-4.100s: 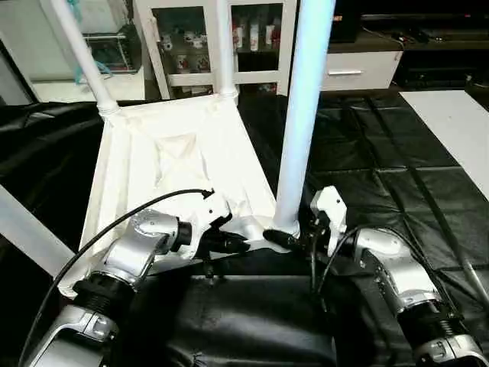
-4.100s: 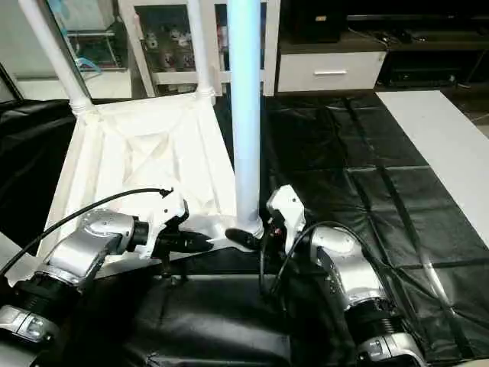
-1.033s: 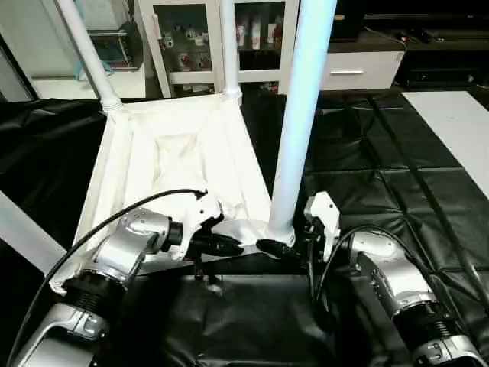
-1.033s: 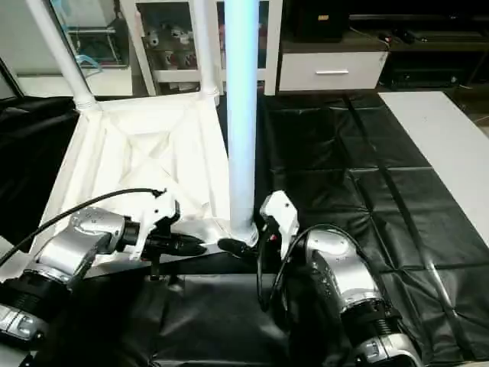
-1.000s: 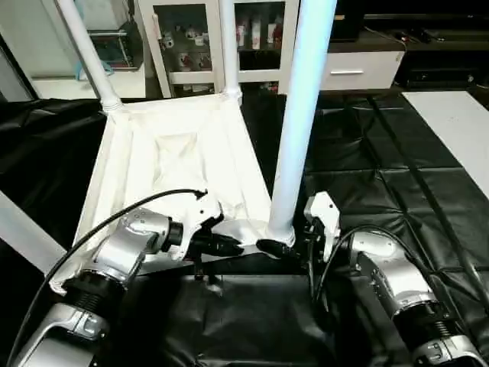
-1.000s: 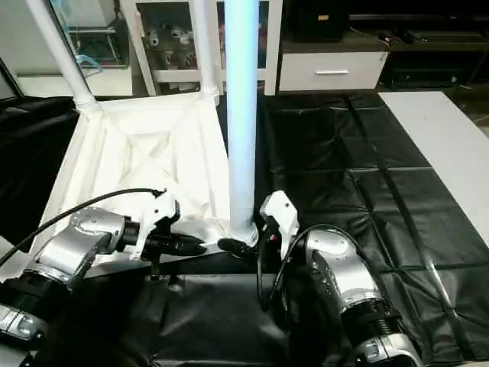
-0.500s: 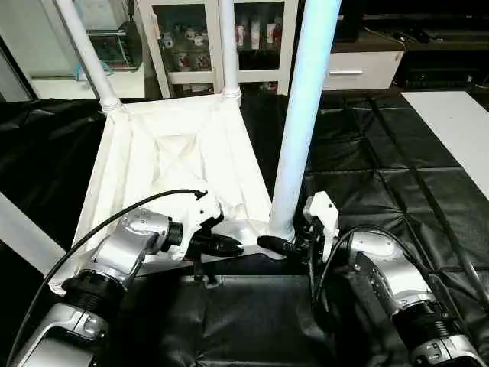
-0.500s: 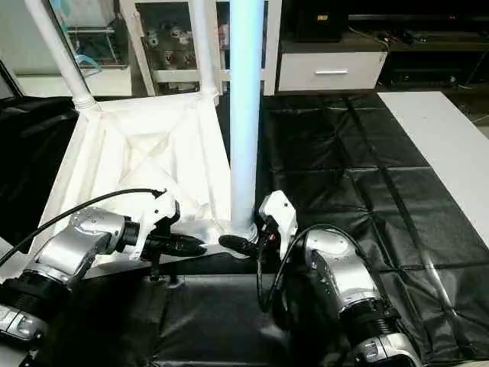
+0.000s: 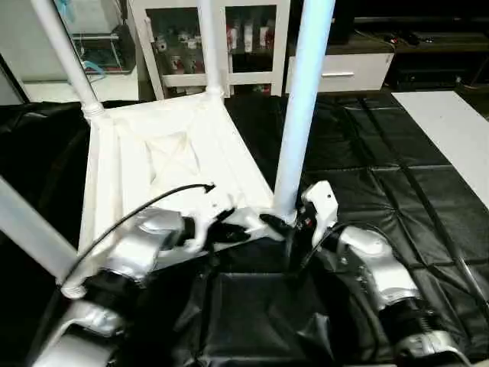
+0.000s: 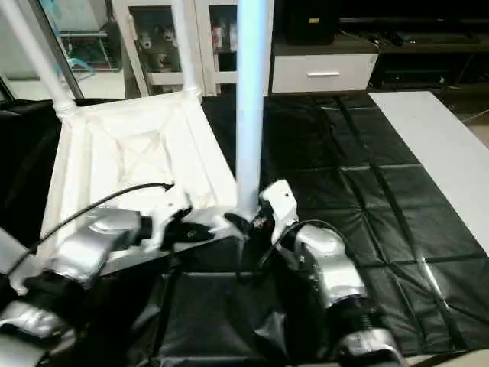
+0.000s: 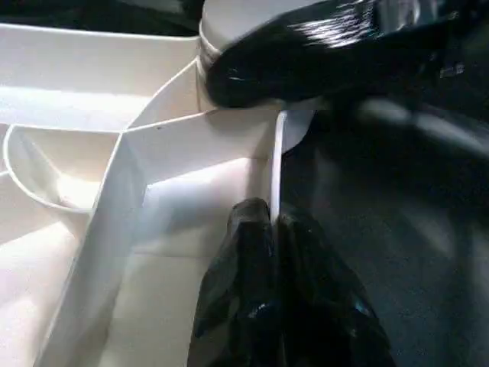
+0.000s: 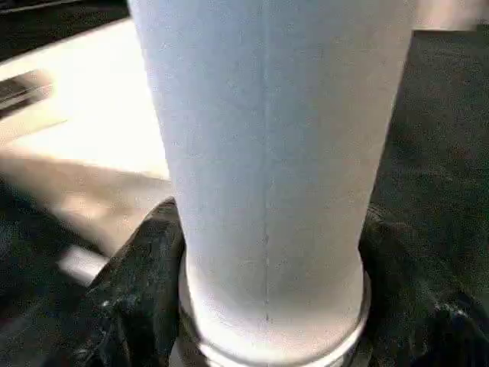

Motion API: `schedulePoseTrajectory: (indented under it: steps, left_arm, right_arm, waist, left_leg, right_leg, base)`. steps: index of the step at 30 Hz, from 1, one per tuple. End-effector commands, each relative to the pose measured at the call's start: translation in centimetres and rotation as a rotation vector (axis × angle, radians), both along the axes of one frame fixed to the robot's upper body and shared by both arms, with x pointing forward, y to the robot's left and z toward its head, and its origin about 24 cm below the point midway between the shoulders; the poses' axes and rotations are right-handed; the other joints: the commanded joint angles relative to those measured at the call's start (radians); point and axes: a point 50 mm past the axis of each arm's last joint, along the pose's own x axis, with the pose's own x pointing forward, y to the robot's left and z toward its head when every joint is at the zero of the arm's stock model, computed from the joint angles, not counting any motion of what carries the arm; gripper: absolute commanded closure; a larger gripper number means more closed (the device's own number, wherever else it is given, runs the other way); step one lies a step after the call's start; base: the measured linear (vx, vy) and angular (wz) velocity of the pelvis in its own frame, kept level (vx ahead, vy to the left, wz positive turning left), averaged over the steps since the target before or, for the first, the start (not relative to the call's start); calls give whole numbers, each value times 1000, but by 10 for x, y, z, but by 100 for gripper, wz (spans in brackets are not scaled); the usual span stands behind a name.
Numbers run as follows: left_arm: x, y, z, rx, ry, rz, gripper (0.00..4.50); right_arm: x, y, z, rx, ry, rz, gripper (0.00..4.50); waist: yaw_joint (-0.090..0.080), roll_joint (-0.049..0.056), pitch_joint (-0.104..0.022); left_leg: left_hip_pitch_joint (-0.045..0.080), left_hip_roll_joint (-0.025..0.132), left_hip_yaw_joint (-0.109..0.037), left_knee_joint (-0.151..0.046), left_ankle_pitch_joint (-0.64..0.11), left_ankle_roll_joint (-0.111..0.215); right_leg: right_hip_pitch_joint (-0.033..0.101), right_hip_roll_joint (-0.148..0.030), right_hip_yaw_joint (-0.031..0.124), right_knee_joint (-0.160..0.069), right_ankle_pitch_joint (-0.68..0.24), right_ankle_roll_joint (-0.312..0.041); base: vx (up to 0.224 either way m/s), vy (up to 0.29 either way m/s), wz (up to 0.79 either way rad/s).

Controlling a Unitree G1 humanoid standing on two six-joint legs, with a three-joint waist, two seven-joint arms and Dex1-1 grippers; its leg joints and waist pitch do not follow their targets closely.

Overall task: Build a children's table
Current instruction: Rotate leg to tighten

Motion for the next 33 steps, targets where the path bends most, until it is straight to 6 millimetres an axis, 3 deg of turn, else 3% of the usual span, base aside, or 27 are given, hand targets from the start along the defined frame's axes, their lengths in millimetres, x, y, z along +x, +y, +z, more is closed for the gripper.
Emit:
schedulePoseTrajectory:
  steps: [1, 2, 5, 7, 10, 12, 17, 19, 23, 26, 27, 30, 33]
  left_arm:
    - [5, -10, -5, -38, 20, 119, 450]
    - [10, -14, -5, -20, 23, 189, 450]
    - [25, -26, -1, 38, -53, 358, 450]
    - [29, -30, 2, 40, -80, 387, 450]
    - [33, -39, 8, 26, -128, 391, 450]
    - [31, -43, 9, 17, -137, 351, 450]
    - [26, -36, 3, 25, -126, 258, 450]
    - [25, -36, 3, 24, -125, 250, 450]
    - [15, -23, -1, 10, -98, 115, 450]
    - [8, -15, -3, 11, -76, 35, 450]
    - [5, -10, -3, 8, -61, -5, 450]
    - [-4, -1, -2, -4, -50, -119, 450]
    - [-17, 10, 3, -43, -6, -249, 450]
  right_arm:
    - [6, 3, -5, -5, 35, -125, 183]
    - [9, 4, -7, -31, 53, -192, 183]
    - [17, 8, -13, -57, 125, -342, 183]
    - [19, 10, -13, -66, 130, -356, 183]
    - [21, 17, -10, -64, 107, -355, 183]
    - [22, 20, -8, -53, 74, -353, 183]
    - [23, 18, 4, 1, -31, -296, 183]
    - [23, 18, 5, 13, -38, -291, 127]
    - [17, 6, 19, 14, -156, -126, 85]
    - [5, 7, 19, -27, -170, 82, 71]
    - [0, 4, 18, -35, -161, 142, 52]
    - [-9, -5, 19, -67, -160, 244, 52]
    - [-21, -15, 19, -69, -128, 376, 52]
  waist:
    - [-3, -6, -59]
    - [-2, -11, -61]
    - [-2, -6, -65]
    - [3, -8, -68]
    - [10, -10, -73]
    - [12, -10, -71]
    - [13, -12, -70]
    - [12, -11, -71]
    - [6, -16, -68]
    - [1, -16, -65]
    - [1, -16, -63]
    - [1, -15, -60]
    - [4, -12, -59]
  left_leg:
    - [12, 51, -28, -81, -202, 15]
    - [12, 49, -30, -81, -208, 17]
    - [14, 46, -28, -78, -178, 23]
    - [10, 45, -28, -75, -156, 35]
    - [5, 45, -26, -69, -104, 82]
    - [3, 46, -25, -68, -103, 105]
    - [6, 48, -26, -71, -140, 99]
    - [3, 50, -27, -72, -127, 107]
    - [-5, 51, -28, -72, -126, 132]
    - [0, 52, -27, -71, -153, 138]
    - [-1, 53, -26, -73, -168, 136]
    - [3, 58, -29, -79, -206, 110]
    - [5, 61, -30, -83, -210, 97]
  right_leg:
    - [42, -62, 43, -77, -307, -216]
    - [47, -62, 41, -79, -310, -210]
    - [44, -57, 40, -76, -255, -219]
    - [48, -58, 39, -73, -210, -226]
    - [53, -62, 38, -63, -124, -240]
    - [53, -63, 36, -65, -134, -246]
    - [52, -64, 35, -72, -201, -233]
    - [53, -64, 36, -68, -184, -233]
    - [58, -65, 34, -65, -162, -234]
    - [54, -63, 35, -69, -203, -237]
    - [52, -63, 36, -72, -232, -231]
    - [47, -63, 39, -77, -298, -214]
    - [48, -61, 41, -73, -286, -219]
  base:
    - [0, 0, 0]
    - [0, 0, 0]
    - [0, 0, 0]
    - [0, 0, 0]
    - [0, 0, 0]
    - [0, 0, 0]
    - [0, 0, 0]
    - [0, 0, 0]
    - [0, 0, 0]
    - [0, 0, 0]
    - [0, 0, 0]
    - [0, 0, 0]
    - [0, 0, 0]
